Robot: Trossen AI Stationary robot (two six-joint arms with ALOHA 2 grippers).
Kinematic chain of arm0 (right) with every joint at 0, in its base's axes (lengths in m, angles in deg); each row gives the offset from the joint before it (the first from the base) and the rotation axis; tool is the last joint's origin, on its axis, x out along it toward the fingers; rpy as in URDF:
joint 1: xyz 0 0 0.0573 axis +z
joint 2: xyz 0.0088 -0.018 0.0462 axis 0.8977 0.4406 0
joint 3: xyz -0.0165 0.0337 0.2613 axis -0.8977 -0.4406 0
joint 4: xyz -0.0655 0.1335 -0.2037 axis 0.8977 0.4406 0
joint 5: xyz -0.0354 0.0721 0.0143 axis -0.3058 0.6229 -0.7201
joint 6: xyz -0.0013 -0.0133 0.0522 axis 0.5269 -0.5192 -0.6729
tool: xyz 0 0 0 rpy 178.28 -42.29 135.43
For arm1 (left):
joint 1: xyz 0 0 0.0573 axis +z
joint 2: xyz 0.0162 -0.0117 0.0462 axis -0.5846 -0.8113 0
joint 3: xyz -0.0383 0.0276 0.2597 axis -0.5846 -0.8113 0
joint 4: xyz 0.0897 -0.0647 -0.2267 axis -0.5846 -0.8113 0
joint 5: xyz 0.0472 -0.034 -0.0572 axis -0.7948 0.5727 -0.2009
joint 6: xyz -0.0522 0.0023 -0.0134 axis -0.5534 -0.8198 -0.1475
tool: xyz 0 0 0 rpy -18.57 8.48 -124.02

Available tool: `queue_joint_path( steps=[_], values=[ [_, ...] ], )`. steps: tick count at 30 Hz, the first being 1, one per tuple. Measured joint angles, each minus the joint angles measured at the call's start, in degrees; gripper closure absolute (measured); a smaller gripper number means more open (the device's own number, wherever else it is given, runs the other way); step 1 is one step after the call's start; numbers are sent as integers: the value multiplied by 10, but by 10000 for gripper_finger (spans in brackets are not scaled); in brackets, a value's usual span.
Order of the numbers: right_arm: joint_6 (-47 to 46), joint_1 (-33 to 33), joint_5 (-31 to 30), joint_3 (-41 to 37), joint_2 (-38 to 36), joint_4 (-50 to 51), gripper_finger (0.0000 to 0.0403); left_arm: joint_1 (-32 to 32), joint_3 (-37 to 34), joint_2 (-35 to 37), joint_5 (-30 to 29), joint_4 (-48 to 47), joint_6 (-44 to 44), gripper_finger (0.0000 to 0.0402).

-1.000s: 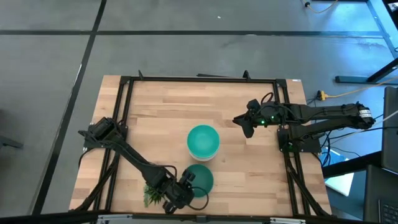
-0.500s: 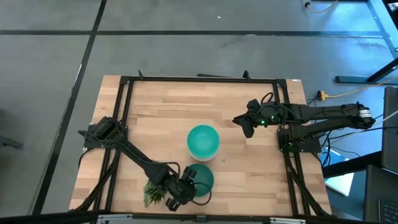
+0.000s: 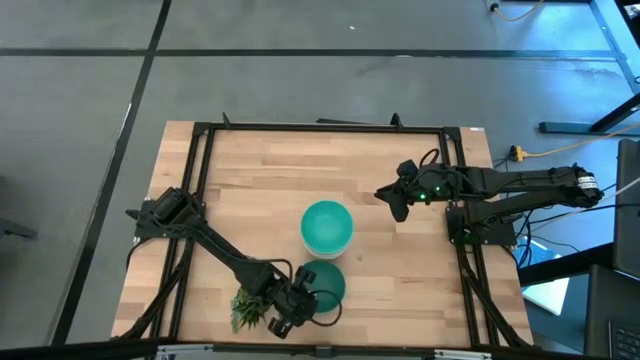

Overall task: Nest bowls inside each other
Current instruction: Stack the green bowl on the blue bowl

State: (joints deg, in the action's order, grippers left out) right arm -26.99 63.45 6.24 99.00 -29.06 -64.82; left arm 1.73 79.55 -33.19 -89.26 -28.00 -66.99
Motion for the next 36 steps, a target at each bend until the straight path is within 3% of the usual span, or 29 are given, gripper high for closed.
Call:
queue_joint_path(
  steps=[6, 13, 21, 28, 36],
  values=[
    [0, 0, 0, 0, 0, 0, 312, 7, 0, 0, 17, 1, -3, 392],
    [2, 0, 0, 0, 0, 1, 312, 16, 1, 1, 43, 5, -40, 396],
    [0, 0, 0, 0, 0, 41, 312, 6, 24, 28, 71, 20, -23, 399],
    [-1, 0, 0, 0, 0, 44, 312, 9, 31, 73, 6, -2, -12, 399],
    [-2, 0, 0, 0, 0, 46, 312, 7, 32, 179, -78, 3, 16, 400]
  ],
)
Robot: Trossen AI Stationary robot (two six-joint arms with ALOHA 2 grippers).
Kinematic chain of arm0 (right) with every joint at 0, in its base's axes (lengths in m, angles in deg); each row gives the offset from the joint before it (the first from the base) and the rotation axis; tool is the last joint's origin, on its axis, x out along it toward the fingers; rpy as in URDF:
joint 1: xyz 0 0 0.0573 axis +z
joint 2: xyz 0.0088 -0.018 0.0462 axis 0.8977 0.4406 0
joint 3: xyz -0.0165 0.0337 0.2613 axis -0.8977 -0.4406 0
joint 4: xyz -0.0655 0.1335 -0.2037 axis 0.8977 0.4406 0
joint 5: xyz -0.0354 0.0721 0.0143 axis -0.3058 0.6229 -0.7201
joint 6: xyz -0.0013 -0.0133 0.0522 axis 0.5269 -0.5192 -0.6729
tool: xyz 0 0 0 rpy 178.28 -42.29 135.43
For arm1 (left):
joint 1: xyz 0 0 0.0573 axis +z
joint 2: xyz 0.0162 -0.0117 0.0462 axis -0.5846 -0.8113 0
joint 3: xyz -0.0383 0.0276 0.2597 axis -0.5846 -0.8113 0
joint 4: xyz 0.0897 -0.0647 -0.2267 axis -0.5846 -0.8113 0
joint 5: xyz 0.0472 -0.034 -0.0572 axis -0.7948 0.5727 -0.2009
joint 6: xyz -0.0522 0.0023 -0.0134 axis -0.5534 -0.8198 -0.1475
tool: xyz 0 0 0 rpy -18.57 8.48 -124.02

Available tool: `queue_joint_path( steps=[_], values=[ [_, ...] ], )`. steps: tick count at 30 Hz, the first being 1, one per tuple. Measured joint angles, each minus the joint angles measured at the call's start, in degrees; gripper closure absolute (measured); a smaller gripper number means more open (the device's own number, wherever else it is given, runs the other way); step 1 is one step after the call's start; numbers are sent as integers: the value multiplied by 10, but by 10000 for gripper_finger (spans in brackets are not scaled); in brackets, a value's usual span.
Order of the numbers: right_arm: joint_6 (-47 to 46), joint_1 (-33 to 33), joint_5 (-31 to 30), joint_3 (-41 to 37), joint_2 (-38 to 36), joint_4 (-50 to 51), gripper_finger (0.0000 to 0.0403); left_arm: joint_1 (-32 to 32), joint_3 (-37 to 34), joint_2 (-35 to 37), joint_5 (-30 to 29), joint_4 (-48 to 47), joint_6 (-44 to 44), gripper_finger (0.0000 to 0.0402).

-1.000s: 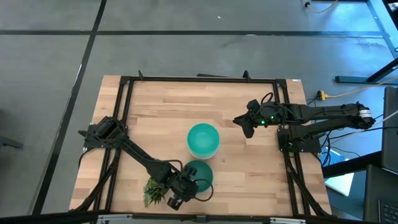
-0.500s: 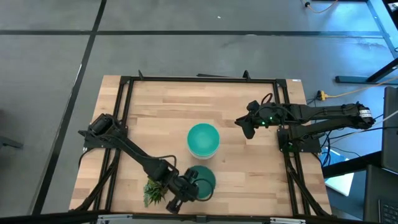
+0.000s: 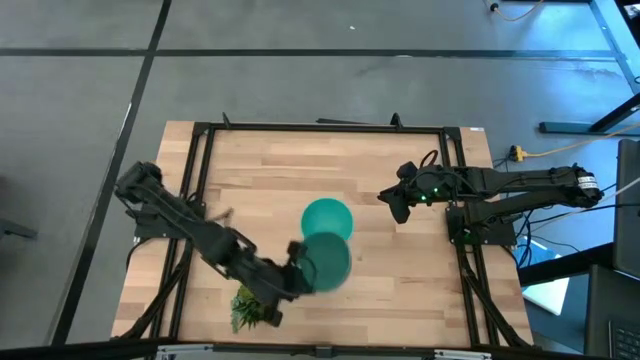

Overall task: Nest bowls inside each other
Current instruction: Stack the green bowl on the blue bowl

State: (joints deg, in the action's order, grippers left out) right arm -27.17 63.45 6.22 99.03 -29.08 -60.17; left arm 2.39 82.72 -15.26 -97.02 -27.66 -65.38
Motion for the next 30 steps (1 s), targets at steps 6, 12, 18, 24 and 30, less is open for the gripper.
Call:
queue_joint_path(
  steps=[6, 12, 18, 24, 30],
  values=[
    [0, 0, 0, 0, 0, 0, 312, 22, 0, 50, -117, -18, 37, 400],
    [1, 0, 0, 0, 0, 1, 312, 73, 0, 26, -120, -62, 47, 400],
    [1, 0, 0, 0, 0, 6, 312, 96, 0, -22, -84, -98, 35, 400],
    [2, 0, 0, 0, 0, 9, 312, 105, 0, -65, -58, -102, 32, 400],
    [2, 0, 0, 0, 0, 9, 312, 104, 1, -78, -24, -105, 27, 395]
  ],
)
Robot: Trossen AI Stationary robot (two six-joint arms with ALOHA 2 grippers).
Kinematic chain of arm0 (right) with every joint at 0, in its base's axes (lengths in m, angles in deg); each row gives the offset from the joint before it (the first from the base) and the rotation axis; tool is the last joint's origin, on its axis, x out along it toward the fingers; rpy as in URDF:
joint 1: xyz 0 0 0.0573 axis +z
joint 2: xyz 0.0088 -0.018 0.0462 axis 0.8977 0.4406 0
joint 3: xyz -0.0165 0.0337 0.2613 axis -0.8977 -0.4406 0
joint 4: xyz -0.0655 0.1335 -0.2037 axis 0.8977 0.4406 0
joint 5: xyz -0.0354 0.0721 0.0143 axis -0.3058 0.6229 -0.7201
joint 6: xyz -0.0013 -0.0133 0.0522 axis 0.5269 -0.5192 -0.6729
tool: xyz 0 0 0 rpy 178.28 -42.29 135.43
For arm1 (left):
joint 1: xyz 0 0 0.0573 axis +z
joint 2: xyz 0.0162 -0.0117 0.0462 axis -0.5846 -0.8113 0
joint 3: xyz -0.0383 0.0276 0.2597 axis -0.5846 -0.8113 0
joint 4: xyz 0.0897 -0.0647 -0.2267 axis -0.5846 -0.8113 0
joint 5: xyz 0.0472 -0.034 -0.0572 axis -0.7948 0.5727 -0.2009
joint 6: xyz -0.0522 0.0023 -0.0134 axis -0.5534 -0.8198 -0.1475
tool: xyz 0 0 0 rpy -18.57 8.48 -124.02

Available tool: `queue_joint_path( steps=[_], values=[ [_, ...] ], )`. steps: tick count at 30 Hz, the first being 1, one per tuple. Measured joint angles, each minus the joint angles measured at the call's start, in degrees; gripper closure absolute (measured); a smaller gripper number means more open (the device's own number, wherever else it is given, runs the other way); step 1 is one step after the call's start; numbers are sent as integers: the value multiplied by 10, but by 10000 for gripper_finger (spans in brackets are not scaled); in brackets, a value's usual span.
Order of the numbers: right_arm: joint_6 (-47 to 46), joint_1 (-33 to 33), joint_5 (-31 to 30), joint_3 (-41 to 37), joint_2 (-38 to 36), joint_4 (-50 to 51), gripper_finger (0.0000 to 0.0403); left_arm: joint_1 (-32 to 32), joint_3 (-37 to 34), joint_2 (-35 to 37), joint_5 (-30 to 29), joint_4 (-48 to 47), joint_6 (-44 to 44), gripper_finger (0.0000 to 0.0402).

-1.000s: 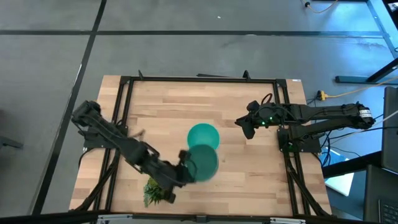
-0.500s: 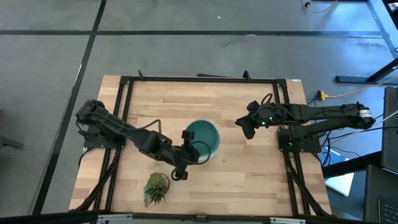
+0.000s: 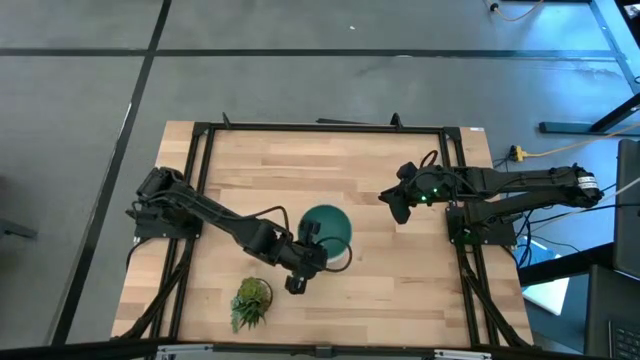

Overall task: Nest bowls inside each other
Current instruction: Stack the green bowl on the blue bowl, then return to Home Position

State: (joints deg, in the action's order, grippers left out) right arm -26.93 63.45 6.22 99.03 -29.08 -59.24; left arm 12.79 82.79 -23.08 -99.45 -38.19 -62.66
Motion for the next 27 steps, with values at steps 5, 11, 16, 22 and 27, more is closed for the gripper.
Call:
queue_joint_path(
  steps=[5, 11, 16, 22, 27],
  values=[
    [0, 0, 0, 0, 0, 1, 312, 1, 0, 14, -2, -1, -10, 362],
    [1, 0, 0, 0, 0, 3, 312, 1, -1, 20, -1, 2, 0, 341],
    [12, 0, 0, 0, 0, 3, 312, 1, -1, 22, -1, 4, 1, 316],
    [12, 0, 0, 0, 0, 3, 312, 1, -1, 23, 2, 22, 4, 270],
    [13, 0, 0, 0, 0, 3, 312, 1, -1, 23, 11, 45, 21, 239]
  ],
)
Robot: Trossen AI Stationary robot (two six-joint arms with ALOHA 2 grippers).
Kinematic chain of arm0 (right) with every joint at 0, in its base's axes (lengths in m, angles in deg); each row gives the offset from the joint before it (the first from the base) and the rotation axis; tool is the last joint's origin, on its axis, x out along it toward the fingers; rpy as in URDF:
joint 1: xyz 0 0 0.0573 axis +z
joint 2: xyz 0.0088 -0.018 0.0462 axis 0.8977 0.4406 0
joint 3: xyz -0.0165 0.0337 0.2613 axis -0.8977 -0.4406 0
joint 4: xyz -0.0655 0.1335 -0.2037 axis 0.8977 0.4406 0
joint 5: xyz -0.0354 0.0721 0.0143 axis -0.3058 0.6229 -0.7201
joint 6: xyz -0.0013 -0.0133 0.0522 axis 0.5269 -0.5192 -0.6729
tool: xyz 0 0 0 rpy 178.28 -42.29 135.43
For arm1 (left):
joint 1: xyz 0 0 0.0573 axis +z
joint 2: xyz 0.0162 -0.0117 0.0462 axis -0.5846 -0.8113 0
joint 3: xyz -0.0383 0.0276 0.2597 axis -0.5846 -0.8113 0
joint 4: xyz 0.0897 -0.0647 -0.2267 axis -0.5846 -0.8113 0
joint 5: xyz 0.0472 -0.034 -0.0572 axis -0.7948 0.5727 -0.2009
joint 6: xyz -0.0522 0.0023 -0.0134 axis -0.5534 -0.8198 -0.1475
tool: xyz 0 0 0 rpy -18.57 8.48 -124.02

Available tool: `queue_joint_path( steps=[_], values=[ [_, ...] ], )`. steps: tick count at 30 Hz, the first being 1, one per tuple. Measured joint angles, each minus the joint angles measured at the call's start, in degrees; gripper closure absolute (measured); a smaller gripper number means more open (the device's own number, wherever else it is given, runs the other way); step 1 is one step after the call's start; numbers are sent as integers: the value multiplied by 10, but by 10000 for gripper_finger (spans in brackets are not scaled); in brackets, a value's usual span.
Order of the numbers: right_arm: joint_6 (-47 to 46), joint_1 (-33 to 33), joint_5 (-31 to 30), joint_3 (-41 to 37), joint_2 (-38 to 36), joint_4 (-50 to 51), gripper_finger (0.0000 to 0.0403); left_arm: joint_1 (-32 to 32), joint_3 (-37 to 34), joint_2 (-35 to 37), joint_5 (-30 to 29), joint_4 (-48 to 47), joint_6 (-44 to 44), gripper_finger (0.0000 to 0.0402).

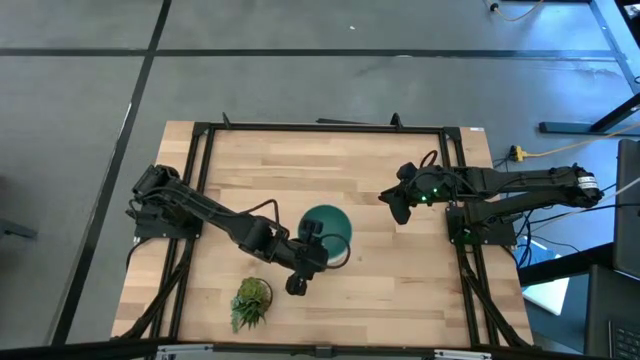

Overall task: Nest bowls inside each other
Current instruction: Return to Home Position

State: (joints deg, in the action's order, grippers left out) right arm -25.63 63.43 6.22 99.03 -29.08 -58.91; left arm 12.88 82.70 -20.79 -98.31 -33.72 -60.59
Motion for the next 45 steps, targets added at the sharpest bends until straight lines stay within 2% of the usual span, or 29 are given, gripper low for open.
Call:
queue_joint_path(
  steps=[5, 25, 31, 38, 42, 45],
  values=[
    [1, 0, 0, 0, 0, 0, 312, 0, 8, 0, 0, 3, 23, 229],
    [10, 0, 0, 0, 0, 31, 312, 0, 132, 6, -20, -1, 90, 229],
    [44, 8, -4, 0, -10, 29, 312, 1, 133, 86, -19, 6, 86, 229],
    [101, 25, -75, 0, -58, 15, 312, 6, 132, 195, -30, 3, 90, 229],
    [167, 25, -124, 0, -92, -24, 312, 5, 91, 251, -36, 18, 101, 229],
    [213, 24, -150, 0, -116, -71, 312, 12, 29, 301, -60, 52, 94, 229]
  ],
)
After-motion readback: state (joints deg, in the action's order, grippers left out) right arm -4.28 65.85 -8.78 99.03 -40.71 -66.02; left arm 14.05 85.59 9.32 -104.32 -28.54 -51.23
